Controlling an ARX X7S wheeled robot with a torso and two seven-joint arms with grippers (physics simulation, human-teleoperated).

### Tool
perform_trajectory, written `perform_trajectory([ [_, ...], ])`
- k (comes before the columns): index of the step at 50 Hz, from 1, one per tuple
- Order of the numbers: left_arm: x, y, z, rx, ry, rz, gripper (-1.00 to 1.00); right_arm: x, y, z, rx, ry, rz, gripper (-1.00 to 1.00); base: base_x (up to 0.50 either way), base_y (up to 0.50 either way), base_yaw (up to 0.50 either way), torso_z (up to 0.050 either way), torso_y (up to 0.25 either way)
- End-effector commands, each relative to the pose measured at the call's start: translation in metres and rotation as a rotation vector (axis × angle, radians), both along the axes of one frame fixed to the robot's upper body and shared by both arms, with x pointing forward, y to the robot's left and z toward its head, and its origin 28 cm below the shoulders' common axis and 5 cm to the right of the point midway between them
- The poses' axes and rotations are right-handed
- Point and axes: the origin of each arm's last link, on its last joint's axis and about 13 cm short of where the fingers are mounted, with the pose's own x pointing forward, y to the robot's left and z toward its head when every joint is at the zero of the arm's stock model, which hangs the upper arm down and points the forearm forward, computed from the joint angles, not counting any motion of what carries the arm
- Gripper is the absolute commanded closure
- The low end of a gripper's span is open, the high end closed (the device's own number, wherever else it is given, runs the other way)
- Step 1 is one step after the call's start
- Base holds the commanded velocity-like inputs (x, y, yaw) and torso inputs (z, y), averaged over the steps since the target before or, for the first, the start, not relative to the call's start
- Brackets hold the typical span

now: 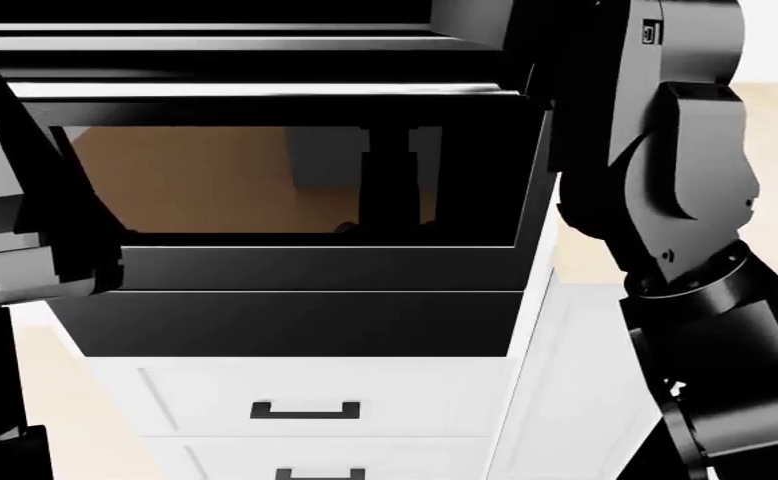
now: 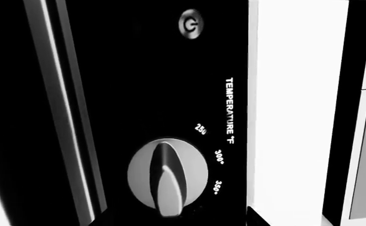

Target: Preheat the oven by turning the temperature knob.

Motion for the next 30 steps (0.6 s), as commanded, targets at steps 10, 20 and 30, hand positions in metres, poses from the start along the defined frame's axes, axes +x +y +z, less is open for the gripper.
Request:
perform_trajectory([
  [10, 0.001, 0.000, -0.001, 0.001, 0.003, -0.001, -1.00, 0.007, -0.005, -0.003, 0.010, 0.000, -0.023, -1.00, 0.00, 0.00, 0.00, 0.009, 0.000],
  [20, 0.002, 0.000, -0.001, -0.001, 0.005, 0.001, -1.00, 0.006, -0.007, 0.005, -0.026, 0.015, -0.047, -1.00, 0.00, 0.00, 0.00, 0.008, 0.000],
  [30, 0.002, 0.000, -0.001, 0.001, 0.005, 0.000, -1.00, 0.007, -0.007, 0.007, -0.033, 0.015, -0.055, -1.00, 0.00, 0.00, 0.00, 0.008, 0.000],
])
